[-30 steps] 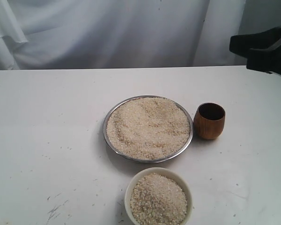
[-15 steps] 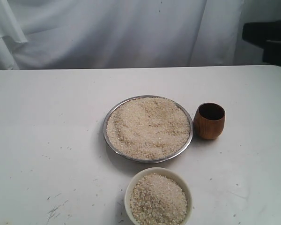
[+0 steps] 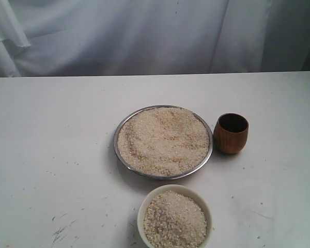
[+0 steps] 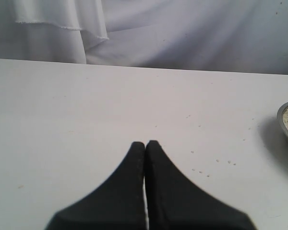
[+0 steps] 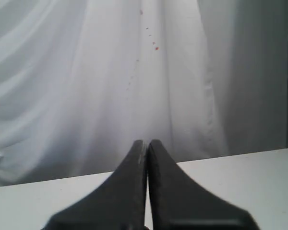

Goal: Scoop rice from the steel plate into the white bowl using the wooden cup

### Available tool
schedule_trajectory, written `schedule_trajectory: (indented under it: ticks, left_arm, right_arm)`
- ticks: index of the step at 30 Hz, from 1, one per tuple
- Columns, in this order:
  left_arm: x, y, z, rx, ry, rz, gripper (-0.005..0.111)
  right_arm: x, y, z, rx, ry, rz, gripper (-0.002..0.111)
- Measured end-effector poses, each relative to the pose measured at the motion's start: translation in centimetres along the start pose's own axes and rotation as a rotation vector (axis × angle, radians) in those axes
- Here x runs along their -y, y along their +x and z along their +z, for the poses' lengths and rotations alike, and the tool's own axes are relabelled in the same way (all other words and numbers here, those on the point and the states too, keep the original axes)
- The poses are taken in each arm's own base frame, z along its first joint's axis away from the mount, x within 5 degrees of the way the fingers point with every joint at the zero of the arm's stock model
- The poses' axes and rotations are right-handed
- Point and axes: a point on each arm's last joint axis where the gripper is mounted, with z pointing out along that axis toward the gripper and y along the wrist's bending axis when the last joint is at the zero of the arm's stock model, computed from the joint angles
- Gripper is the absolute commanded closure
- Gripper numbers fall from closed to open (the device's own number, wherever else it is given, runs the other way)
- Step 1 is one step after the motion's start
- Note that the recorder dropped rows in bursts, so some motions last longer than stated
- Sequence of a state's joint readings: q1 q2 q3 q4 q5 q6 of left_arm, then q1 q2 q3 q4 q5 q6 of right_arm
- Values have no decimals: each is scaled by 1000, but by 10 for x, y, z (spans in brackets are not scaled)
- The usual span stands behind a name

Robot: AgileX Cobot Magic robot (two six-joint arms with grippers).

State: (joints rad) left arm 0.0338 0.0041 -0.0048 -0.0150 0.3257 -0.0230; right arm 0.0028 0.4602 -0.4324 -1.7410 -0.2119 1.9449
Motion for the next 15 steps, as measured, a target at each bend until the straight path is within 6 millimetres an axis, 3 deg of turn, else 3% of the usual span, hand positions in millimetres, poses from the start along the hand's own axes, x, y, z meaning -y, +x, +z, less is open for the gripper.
schedule_trajectory:
  ticks: [6,15]
  left_arm:
    - [0,0,0,0,0,0,107]
    - [0,0,0,0,0,0,107]
  right_arm:
    - [7,22,-22,54,65,19,108]
    - [9,23,-29,100,103,22,108]
